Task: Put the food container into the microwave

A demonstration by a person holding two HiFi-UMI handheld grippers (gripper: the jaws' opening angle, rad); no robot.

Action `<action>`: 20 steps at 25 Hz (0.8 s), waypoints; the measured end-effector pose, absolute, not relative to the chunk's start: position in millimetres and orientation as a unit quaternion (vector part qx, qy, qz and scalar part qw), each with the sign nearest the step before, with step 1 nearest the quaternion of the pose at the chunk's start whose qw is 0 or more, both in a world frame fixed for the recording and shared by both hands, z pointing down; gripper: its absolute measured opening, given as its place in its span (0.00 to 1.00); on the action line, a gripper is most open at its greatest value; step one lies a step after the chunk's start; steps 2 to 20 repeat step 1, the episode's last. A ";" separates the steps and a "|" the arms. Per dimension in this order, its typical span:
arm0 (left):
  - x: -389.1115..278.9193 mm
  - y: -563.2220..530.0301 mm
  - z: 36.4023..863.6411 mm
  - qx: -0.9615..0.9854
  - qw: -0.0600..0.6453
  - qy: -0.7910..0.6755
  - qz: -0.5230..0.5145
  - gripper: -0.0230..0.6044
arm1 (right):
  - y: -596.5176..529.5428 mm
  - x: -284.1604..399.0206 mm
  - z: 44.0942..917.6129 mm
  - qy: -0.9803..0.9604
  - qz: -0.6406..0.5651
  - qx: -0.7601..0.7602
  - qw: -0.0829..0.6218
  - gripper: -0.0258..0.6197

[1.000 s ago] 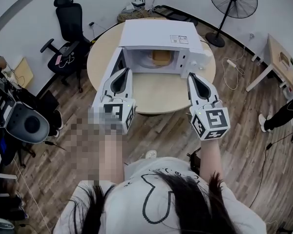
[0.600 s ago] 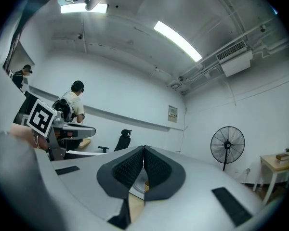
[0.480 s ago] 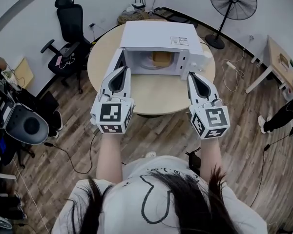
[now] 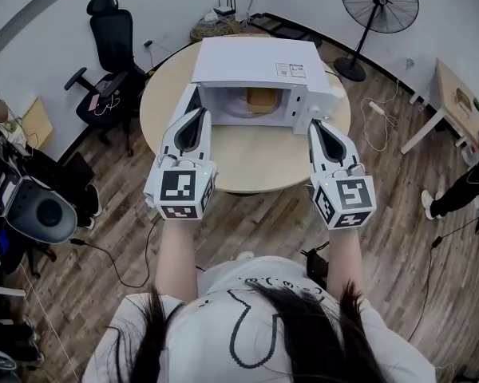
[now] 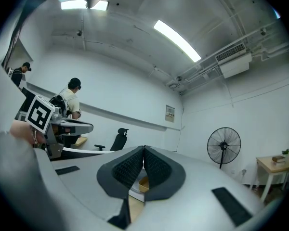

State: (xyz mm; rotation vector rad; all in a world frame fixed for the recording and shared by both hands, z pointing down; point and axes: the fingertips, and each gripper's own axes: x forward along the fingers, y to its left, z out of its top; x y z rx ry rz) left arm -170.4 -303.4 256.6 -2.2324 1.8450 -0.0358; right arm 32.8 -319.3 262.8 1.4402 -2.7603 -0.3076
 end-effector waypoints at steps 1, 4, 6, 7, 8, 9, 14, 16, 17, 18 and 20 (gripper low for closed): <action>-171.0 -304.7 255.6 -0.764 0.121 0.633 -0.009 0.05 | -320.5 34.4 262.2 -0.882 -0.098 0.461 0.006 0.08; -171.0 -304.7 255.6 -0.764 0.121 0.633 -0.009 0.05 | -320.5 34.4 262.2 -0.882 -0.098 0.461 0.006 0.08; -171.0 -304.7 255.6 -0.764 0.121 0.633 -0.009 0.05 | -320.5 34.4 262.2 -0.882 -0.098 0.461 0.006 0.08; -171.0 -304.7 255.6 -0.764 0.121 0.633 -0.009 0.05 | -320.5 34.4 262.2 -0.882 -0.098 0.461 0.006 0.08; -171.0 -304.7 255.6 -0.764 0.121 0.633 -0.009 0.05 | -320.5 34.4 262.2 -0.882 -0.098 0.461 0.006 0.08; -171.0 -304.7 255.6 -0.764 0.121 0.633 -0.009 0.05 | -320.5 34.4 262.2 -0.882 -0.098 0.461 0.006 0.08; -171.0 -304.7 255.6 -0.764 0.121 0.633 -0.009 0.05 | -320.5 34.4 262.2 -0.882 -0.098 0.461 0.006 0.08; -171.0 -304.7 255.6 -0.764 0.121 0.633 -0.009 0.05 | -320.5 34.4 262.2 -0.882 -0.098 0.461 0.006 0.08; -171.0 -304.7 255.6 -0.764 0.121 0.633 -0.009 0.05 | -320.5 34.4 262.2 -0.882 -0.098 0.461 0.006 0.08; -171.0 -304.7 255.6 -0.764 0.121 0.633 -0.009 0.05 | -320.5 34.4 262.2 -0.882 -0.098 0.461 0.006 0.08; -171.0 -304.7 255.6 -0.764 0.121 0.633 -0.009 0.05 | -320.5 34.4 262.2 -0.882 -0.098 0.461 0.006 0.08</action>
